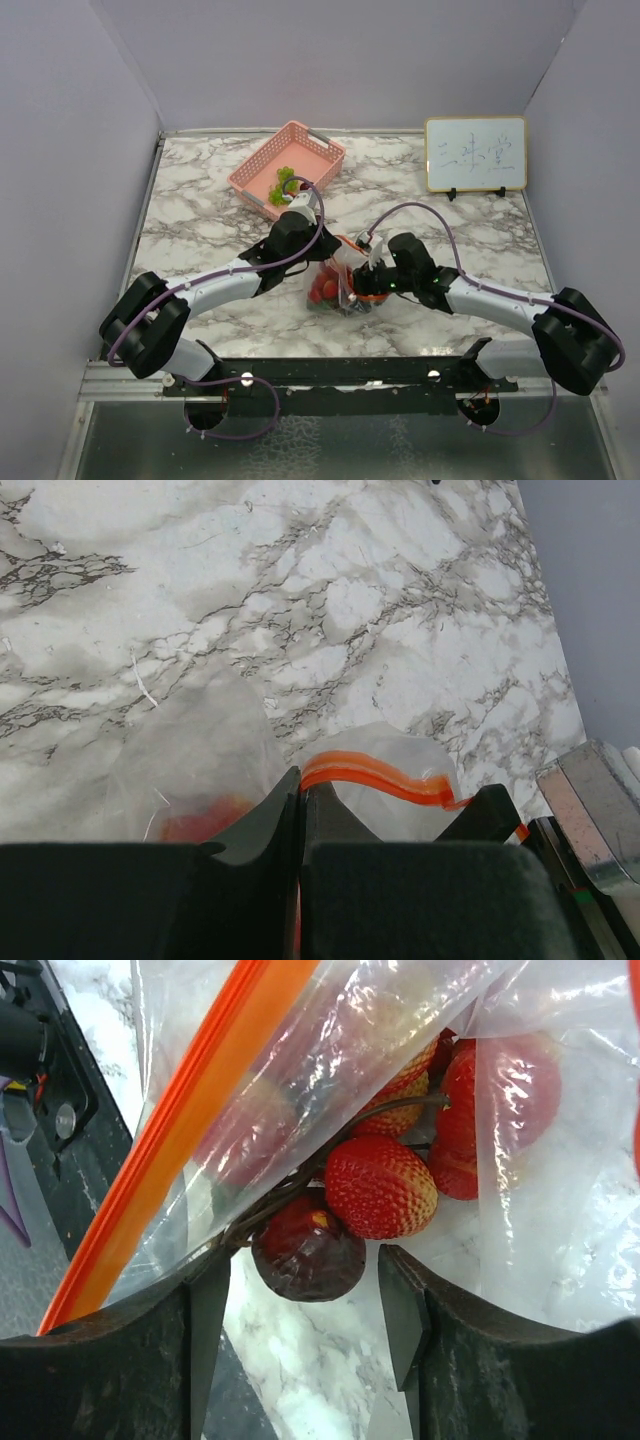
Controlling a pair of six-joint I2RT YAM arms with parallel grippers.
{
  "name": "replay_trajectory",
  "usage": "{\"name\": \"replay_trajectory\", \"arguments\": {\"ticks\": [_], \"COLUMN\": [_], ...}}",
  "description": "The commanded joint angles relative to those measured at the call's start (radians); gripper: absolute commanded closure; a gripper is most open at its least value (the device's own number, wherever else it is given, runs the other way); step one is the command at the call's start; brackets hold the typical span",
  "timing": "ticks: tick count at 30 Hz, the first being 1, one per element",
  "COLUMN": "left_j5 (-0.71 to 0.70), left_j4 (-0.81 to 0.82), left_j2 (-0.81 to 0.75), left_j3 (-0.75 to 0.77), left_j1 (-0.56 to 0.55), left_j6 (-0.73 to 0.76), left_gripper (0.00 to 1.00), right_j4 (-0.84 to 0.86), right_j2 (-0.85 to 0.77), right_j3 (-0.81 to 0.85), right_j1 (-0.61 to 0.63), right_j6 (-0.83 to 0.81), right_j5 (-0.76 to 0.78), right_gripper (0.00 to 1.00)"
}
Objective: Open the zip-top bag and remove the fake food
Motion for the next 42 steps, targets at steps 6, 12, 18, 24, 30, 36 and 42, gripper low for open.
{"name": "replay_trajectory", "arguments": {"ticks": [6, 12, 18, 24, 30, 36, 42], "left_j5": [-0.070, -0.065, -0.070, -0.067, -0.073, -0.082, -0.078], "left_j4": [0.032, 0.030, 0.017, 0.016, 0.002, -0.004, -0.001], "left_j2": [-0.006, -0.011, -0.022, -0.024, -0.037, -0.053, -0.048], "left_j3": [0.014, 0.003, 0.011, 0.003, -0.005, -0.009, -0.011], "left_j1": [0.024, 0.025, 0.024, 0.024, 0.026, 0.031, 0.035], "left_j6": [0.026, 0.026, 0.036, 0.032, 0.035, 0.038, 0.035], "left_gripper": [1.00, 1.00, 1.00, 1.00, 1.00, 1.00, 1.00], "right_j4": [-0.124, -0.026, -0.054, -0.016, 0.002, 0.029, 0.061], "right_j2": [-0.022, -0.013, 0.034, 0.014, 0.026, 0.146, 0.244], "right_j3": [-0.029, -0.058, -0.030, -0.016, 0.047, 0.042, 0.013], "right_j1": [0.005, 0.004, 0.005, 0.005, 0.005, 0.006, 0.022], "right_j6": [0.005, 0.083, 0.060, 0.116, 0.113, 0.075, 0.047], "right_j5": [-0.128, -0.149, -0.053, 0.140, 0.158, 0.045, -0.007], "right_gripper": [0.46, 0.77, 0.52, 0.40, 0.32, 0.28, 0.28]}}
